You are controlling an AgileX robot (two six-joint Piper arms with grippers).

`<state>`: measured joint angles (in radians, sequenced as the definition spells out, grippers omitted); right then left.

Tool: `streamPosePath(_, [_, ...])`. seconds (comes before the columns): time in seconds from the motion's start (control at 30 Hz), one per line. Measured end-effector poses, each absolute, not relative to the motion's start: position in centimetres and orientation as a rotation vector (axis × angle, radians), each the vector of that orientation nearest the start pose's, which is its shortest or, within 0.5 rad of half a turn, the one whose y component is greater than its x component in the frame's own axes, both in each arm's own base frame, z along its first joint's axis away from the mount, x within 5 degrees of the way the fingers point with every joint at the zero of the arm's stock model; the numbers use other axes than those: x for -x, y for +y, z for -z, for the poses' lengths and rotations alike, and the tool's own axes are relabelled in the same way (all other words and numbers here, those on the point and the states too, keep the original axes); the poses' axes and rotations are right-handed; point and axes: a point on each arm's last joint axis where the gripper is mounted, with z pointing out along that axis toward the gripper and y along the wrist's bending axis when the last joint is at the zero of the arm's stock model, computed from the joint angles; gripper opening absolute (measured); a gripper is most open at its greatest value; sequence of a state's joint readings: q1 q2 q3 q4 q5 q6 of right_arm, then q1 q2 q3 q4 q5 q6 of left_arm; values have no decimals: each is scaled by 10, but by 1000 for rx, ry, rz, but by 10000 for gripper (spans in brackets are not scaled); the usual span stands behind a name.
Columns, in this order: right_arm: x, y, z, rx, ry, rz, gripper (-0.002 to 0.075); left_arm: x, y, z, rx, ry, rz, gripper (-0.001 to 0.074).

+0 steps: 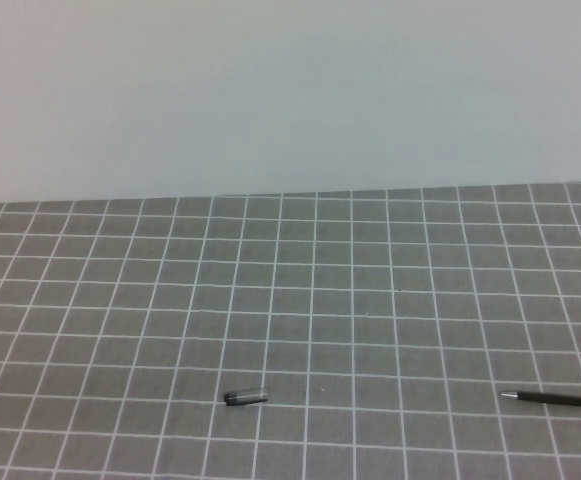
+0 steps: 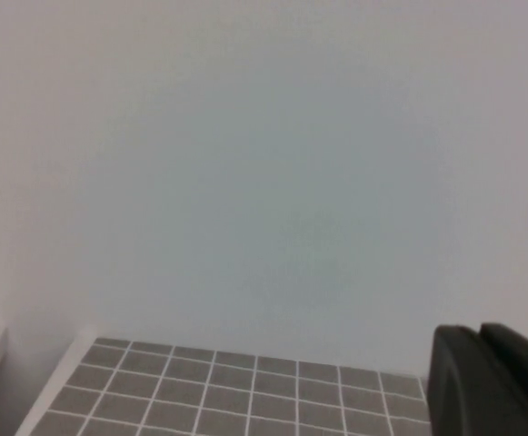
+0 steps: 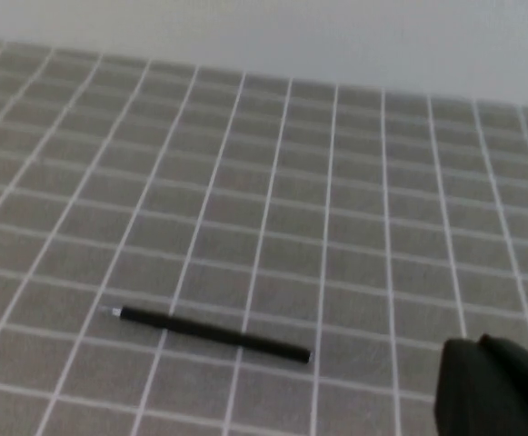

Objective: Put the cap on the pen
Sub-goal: 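Pick up the pen and its cap, cap the pen, and set it down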

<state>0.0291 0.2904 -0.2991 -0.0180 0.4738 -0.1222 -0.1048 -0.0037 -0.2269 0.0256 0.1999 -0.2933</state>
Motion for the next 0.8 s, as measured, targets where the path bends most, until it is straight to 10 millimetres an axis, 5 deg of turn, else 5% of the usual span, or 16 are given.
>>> streamPosePath(0.47, [-91,5,-248,124,2005,5,-1,-82,-11,-260,25,1752,219,0])
streamPosePath(0.8, [-90,5,-248,136,2011,12,-1,-87,-12,-258,17,1781,209,0])
